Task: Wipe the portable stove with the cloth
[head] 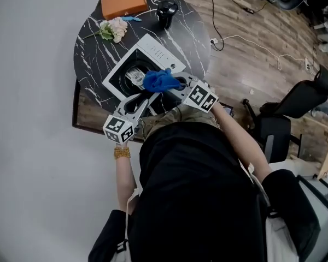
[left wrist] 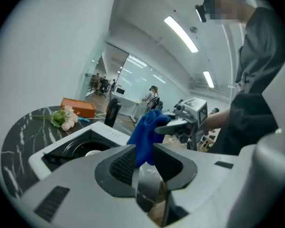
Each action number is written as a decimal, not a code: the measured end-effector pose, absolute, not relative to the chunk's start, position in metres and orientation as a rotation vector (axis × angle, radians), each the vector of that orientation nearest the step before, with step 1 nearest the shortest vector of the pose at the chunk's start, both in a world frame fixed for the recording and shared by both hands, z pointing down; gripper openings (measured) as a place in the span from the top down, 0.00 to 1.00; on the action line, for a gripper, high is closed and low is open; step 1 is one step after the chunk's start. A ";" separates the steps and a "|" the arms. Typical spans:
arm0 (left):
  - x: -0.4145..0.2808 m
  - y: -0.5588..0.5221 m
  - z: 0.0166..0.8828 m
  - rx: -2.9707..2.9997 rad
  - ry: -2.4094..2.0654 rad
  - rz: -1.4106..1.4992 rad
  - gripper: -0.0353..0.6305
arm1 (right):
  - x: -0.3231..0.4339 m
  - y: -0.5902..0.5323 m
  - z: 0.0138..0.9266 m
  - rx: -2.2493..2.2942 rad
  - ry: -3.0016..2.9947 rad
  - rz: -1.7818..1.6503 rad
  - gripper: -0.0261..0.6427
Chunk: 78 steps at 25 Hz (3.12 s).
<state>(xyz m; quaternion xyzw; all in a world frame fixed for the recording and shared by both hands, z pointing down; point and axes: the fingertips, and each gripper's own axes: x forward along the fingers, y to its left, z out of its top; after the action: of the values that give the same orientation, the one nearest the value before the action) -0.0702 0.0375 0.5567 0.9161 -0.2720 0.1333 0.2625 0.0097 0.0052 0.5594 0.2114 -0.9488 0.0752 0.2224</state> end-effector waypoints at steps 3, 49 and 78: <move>-0.104 0.045 0.604 2.333 -0.869 0.522 0.79 | 0.079 -0.018 0.609 0.765 -2.346 0.268 0.90; -0.108 0.037 0.583 2.126 -0.815 0.141 0.74 | -0.057 0.083 0.585 0.420 -2.587 -0.030 0.91; 0.042 0.002 0.518 1.869 -0.954 -0.599 0.94 | 0.075 -0.027 0.575 0.180 -2.642 -0.181 0.88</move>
<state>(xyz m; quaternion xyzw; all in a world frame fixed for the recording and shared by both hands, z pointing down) 0.0417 0.0021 0.5176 0.7598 -0.3878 -0.2434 0.4617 0.0748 -0.0272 0.5754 0.0656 -0.9659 -0.0662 0.2414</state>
